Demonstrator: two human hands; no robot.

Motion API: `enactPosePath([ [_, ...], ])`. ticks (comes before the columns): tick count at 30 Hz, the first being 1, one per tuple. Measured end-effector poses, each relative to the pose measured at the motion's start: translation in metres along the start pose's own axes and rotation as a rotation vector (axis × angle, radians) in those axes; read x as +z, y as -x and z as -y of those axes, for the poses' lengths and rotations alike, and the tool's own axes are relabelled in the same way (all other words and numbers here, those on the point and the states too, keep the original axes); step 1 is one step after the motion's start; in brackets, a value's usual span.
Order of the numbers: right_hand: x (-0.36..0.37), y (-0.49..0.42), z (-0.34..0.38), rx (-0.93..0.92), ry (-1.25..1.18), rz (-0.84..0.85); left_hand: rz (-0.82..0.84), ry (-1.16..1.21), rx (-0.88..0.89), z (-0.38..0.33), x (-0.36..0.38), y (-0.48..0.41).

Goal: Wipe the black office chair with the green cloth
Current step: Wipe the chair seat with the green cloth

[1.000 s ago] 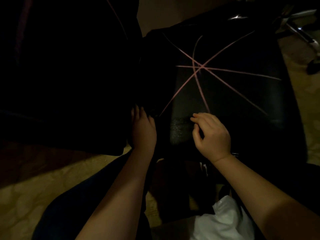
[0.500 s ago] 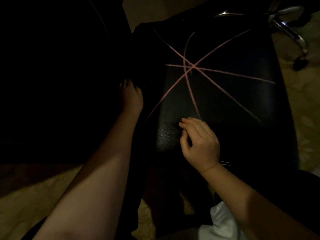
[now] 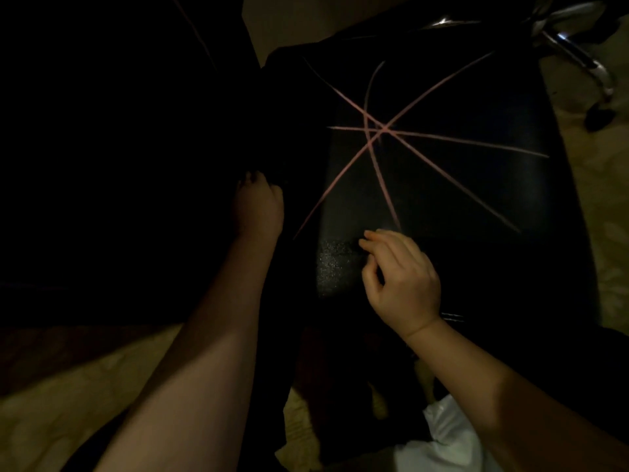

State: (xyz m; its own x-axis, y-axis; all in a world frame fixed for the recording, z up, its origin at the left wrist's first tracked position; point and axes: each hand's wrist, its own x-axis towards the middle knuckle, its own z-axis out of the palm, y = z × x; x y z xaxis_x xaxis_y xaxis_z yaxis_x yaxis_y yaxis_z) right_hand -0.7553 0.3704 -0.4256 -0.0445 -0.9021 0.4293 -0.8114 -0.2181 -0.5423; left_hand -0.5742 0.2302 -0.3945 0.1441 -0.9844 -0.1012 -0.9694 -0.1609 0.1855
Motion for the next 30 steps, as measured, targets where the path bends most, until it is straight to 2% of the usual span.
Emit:
enactPosePath([
  [3,-0.002,-0.001,-0.001,0.001,-0.004,0.012,0.0,-0.1,0.01,0.008,0.0,0.03],
  [13,-0.005,-0.002,0.0,0.005,-0.008,0.041,0.029,-0.073,-0.026,0.027,-0.007,0.115],
  [18,-0.006,-0.001,-0.001,0.023,-0.025,0.059,-0.016,-0.082,-0.067,0.03,0.004,0.143],
  [25,-0.001,-0.001,0.003,0.026,-0.029,0.032,-0.056,0.093,-0.011,0.025,0.013,0.113],
  [30,0.002,-0.001,0.003,0.024,-0.025,0.025,0.03,0.167,-0.054,0.017,0.008,0.051],
])
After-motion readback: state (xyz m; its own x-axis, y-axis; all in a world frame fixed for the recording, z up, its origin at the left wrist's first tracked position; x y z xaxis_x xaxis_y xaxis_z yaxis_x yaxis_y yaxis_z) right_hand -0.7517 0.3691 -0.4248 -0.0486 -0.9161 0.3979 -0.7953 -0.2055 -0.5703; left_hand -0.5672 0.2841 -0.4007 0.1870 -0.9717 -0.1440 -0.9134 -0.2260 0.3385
